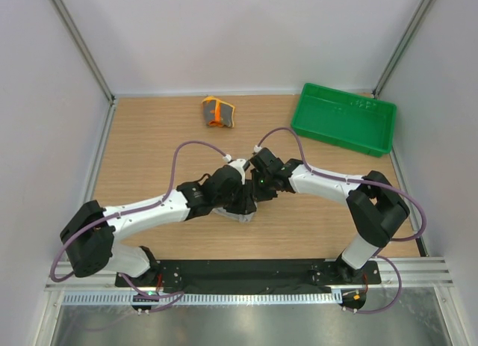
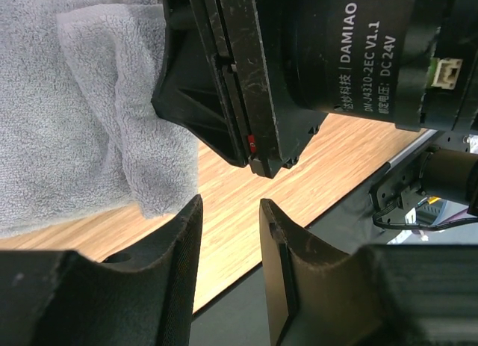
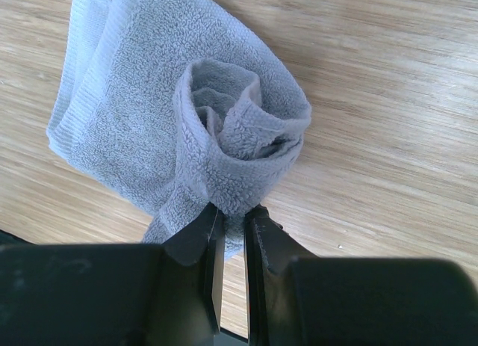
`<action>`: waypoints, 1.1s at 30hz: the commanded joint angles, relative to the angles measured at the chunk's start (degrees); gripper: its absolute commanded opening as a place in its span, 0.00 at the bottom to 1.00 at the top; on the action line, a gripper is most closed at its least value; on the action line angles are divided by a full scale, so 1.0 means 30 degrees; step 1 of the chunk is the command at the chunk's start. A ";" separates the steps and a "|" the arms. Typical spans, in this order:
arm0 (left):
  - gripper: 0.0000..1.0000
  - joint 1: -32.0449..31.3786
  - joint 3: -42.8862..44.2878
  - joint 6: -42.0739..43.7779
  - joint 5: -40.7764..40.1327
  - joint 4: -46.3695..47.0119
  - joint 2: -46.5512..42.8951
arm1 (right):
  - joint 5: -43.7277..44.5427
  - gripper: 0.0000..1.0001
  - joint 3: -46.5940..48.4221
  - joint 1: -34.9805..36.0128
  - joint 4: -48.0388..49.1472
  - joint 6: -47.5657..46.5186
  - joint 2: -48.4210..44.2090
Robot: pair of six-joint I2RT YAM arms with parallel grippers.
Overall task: Roll the towels
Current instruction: Roll the towel
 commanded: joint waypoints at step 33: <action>0.29 0.0550 -0.2018 0.1004 -0.2374 0.2645 0.2216 | 0.0366 0.01 0.0701 0.0147 -0.1096 -0.0280 -0.0020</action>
